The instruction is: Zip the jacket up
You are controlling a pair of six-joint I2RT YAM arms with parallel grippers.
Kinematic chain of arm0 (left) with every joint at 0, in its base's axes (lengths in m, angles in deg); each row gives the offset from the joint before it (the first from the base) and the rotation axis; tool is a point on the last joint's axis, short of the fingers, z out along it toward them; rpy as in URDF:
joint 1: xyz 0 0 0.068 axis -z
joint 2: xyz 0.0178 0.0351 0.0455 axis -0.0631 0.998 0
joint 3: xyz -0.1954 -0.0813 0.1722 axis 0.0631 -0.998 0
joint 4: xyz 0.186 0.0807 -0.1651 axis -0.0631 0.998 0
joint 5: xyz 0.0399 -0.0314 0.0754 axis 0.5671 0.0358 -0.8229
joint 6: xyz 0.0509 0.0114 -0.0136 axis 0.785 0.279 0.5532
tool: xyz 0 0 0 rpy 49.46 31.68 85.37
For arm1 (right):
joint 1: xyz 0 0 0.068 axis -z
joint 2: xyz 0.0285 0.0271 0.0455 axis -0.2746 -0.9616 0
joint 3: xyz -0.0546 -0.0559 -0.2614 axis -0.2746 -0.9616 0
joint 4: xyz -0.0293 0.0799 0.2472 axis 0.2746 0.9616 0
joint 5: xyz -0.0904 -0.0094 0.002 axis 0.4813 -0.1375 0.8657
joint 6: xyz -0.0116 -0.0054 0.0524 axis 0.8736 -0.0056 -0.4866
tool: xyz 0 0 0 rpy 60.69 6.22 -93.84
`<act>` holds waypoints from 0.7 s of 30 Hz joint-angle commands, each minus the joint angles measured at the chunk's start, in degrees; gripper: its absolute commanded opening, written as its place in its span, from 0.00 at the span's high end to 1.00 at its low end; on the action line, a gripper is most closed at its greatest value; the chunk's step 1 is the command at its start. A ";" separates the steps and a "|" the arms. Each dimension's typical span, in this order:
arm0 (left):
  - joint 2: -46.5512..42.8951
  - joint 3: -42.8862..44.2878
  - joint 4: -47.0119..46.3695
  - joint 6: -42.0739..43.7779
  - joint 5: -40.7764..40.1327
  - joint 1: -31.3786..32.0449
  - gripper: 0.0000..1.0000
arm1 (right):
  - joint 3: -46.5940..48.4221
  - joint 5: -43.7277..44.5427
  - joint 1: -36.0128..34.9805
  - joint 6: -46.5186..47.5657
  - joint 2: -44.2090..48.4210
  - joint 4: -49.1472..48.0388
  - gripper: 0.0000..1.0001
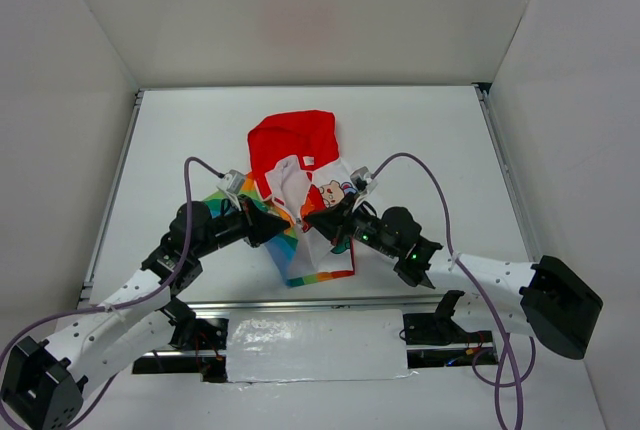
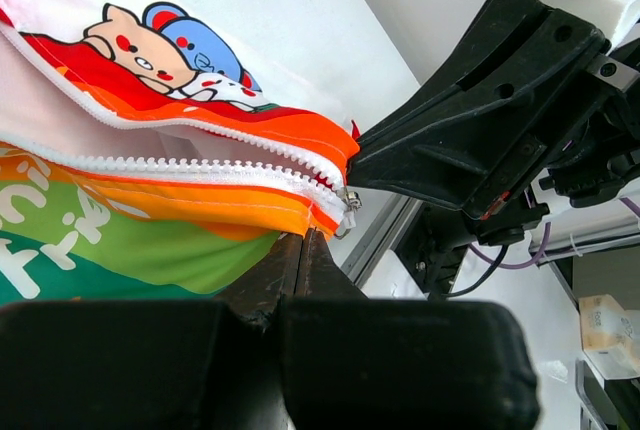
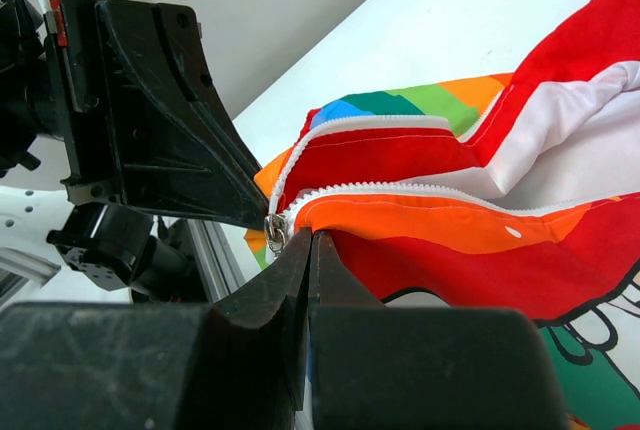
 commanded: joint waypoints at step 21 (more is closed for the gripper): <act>-0.69 0.88 -0.16 1.79 -2.67 0.25 1.00 | 3.71 3.03 0.09 2.06 0.71 3.89 1.00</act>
